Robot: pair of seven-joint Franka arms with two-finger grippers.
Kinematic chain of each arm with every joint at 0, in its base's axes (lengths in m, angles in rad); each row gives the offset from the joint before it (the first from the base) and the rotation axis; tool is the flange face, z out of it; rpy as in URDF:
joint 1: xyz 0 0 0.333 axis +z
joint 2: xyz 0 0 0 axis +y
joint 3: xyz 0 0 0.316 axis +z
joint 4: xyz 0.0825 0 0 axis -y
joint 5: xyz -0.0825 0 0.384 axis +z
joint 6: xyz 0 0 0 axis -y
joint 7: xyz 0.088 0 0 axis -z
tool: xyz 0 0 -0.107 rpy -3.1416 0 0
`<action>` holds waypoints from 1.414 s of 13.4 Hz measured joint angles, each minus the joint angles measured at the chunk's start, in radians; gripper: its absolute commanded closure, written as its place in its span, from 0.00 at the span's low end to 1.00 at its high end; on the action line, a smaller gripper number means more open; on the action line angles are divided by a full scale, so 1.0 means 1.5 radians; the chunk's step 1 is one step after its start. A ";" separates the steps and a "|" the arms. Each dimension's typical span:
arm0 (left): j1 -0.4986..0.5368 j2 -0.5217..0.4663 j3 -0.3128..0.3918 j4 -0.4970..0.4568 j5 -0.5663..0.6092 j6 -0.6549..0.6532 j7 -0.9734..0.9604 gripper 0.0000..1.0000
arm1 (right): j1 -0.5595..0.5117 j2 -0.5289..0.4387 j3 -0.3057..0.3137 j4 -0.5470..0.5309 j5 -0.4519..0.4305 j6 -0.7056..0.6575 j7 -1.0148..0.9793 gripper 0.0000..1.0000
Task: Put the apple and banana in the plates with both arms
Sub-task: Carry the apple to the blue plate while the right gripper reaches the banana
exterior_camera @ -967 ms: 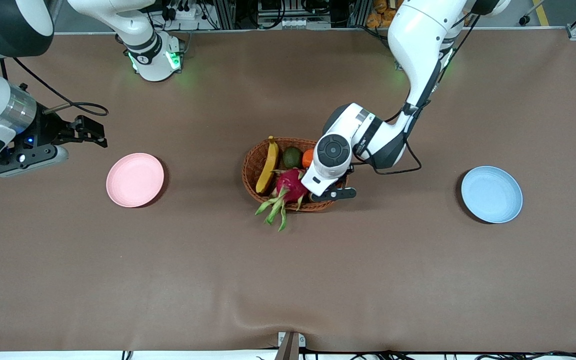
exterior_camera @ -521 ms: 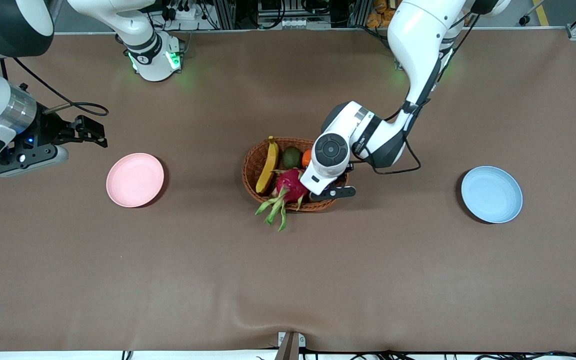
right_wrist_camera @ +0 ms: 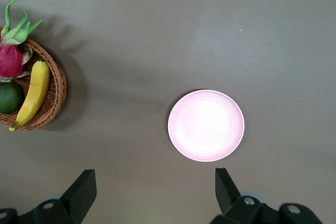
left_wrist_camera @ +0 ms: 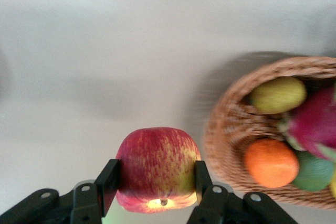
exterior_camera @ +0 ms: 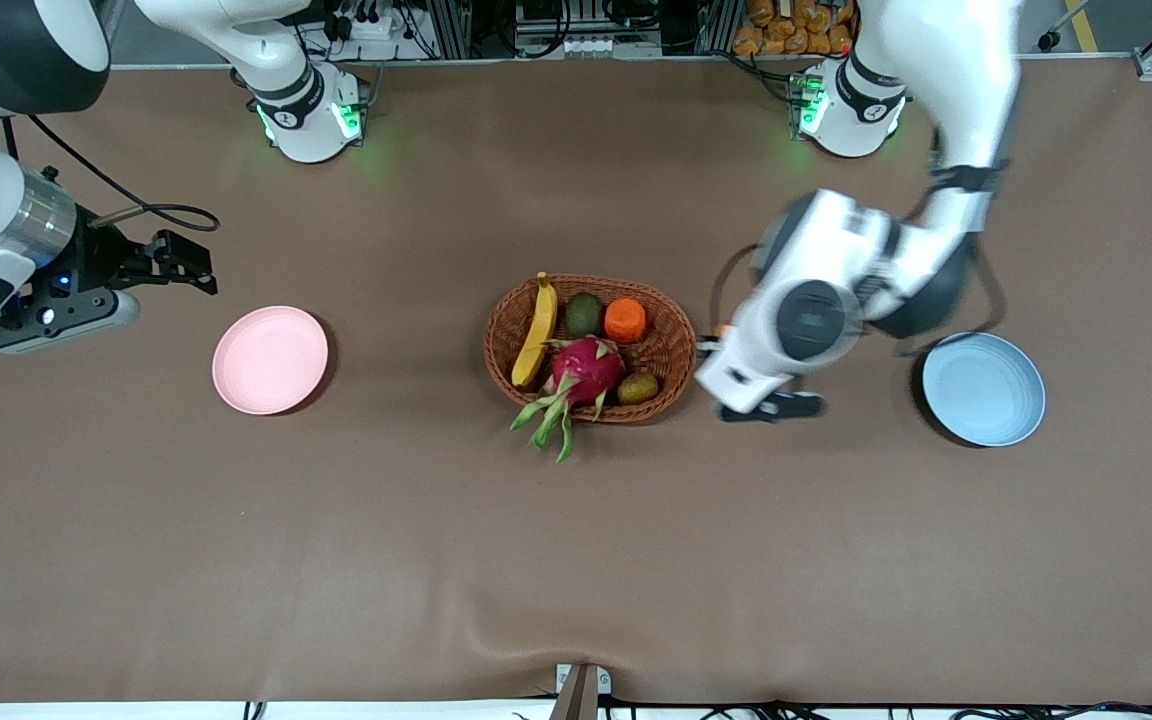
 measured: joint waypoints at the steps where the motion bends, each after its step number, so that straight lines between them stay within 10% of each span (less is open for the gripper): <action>1: 0.040 -0.004 0.000 0.000 -0.002 -0.013 0.053 1.00 | 0.008 0.000 0.001 0.000 0.001 0.001 0.000 0.00; 15: 0.439 0.098 0.001 -0.021 -0.006 -0.078 0.423 1.00 | 0.411 0.207 0.004 -0.005 0.001 0.150 0.362 0.00; 19: 0.448 0.132 0.009 -0.007 -0.005 -0.073 0.422 1.00 | 0.433 0.251 0.003 -0.005 0.002 0.160 0.378 0.21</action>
